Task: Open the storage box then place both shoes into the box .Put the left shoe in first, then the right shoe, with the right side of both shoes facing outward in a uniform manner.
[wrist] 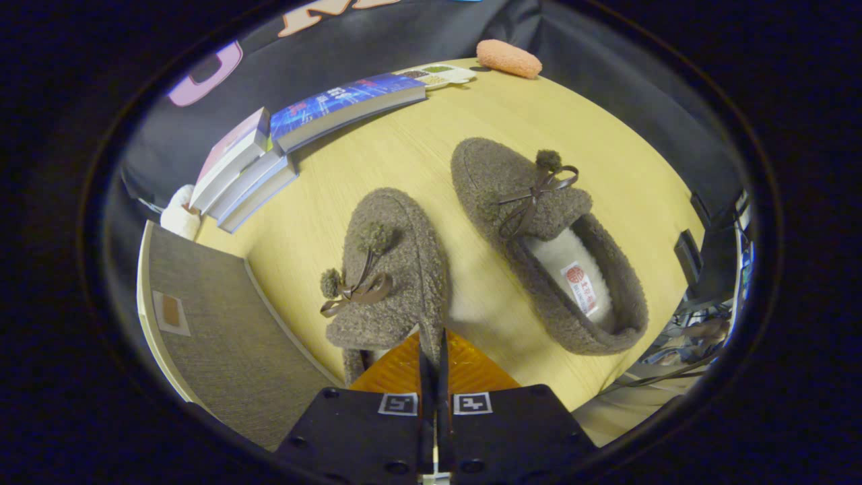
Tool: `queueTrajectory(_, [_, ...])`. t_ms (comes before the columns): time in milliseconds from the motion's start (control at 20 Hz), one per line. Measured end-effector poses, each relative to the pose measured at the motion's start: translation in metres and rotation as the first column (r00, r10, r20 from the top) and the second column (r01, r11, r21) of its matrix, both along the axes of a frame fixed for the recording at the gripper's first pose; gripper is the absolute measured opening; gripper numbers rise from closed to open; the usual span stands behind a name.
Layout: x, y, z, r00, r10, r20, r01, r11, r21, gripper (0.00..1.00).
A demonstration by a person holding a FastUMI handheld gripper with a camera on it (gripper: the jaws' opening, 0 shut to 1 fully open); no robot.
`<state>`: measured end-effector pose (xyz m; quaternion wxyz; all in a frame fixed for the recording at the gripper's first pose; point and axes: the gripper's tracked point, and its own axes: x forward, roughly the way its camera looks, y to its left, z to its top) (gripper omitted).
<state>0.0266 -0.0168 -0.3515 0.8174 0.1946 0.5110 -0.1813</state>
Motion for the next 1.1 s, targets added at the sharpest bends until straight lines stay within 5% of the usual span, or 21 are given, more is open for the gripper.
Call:
queueTrajectory(400, [-0.005, -0.013, 0.024, 0.992, 0.043, -0.115, -0.065, 0.979, -0.195, 0.05])
queueTrajectory(1100, [-0.028, -0.019, 0.158, 0.976, 0.158, -0.151, -0.213, 0.838, -0.502, 0.04])
